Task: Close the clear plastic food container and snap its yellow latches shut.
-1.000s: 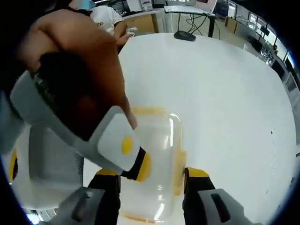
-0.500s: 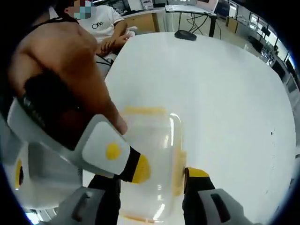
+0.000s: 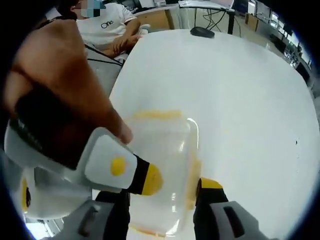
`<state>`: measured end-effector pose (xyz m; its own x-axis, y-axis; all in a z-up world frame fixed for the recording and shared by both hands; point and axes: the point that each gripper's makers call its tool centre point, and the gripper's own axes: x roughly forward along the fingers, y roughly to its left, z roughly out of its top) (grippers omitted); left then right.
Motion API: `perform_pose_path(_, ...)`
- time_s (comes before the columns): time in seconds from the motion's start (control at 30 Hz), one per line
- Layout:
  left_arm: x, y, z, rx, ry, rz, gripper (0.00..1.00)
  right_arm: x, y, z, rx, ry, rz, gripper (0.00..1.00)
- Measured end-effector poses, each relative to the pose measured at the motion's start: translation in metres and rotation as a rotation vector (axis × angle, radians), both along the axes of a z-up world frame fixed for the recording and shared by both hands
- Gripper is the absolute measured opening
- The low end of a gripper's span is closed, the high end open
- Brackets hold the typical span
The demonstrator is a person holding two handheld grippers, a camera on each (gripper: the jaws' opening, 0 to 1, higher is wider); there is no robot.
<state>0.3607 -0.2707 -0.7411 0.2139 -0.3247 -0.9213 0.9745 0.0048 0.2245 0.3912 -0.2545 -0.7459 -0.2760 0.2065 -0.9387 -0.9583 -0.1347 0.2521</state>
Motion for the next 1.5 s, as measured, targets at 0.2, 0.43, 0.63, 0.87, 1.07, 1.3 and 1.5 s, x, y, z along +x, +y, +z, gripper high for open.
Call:
perform_pose_path(0.2, -0.001, 0.0, 0.001, -0.031, -0.004, -0.013, 0.39, 0.0, 0.0, 0.0, -0.017, 0.002, -0.014, 0.5)
perform_pose_path(0.43, -0.003, -0.004, 0.004, -0.048, 0.009, -0.042, 0.42, 0.001, -0.001, 0.001, 0.003, 0.007, -0.03, 0.52)
perform_pose_path(0.63, -0.002, -0.001, 0.005, -0.135, 0.001, -0.054, 0.43, 0.003, -0.002, 0.002, 0.093, 0.009, -0.146, 0.52)
perform_pose_path(0.87, -0.001, -0.001, 0.007, -0.179, 0.011, -0.006, 0.42, 0.002, -0.005, 0.004, 0.138, -0.015, -0.187, 0.52)
perform_pose_path(1.07, 0.001, 0.002, 0.013, -0.203, -0.003, 0.008, 0.47, 0.002, -0.006, 0.008, 0.156, -0.077, -0.133, 0.51)
perform_pose_path(1.3, 0.003, 0.0, 0.023, -0.27, 0.038, 0.066, 0.49, 0.0, -0.006, 0.022, 0.193, -0.08, -0.161, 0.5)
perform_pose_path(1.5, 0.008, 0.003, 0.03, -0.326, 0.072, 0.141, 0.52, -0.003, -0.007, 0.03, 0.231, -0.107, -0.167, 0.52)
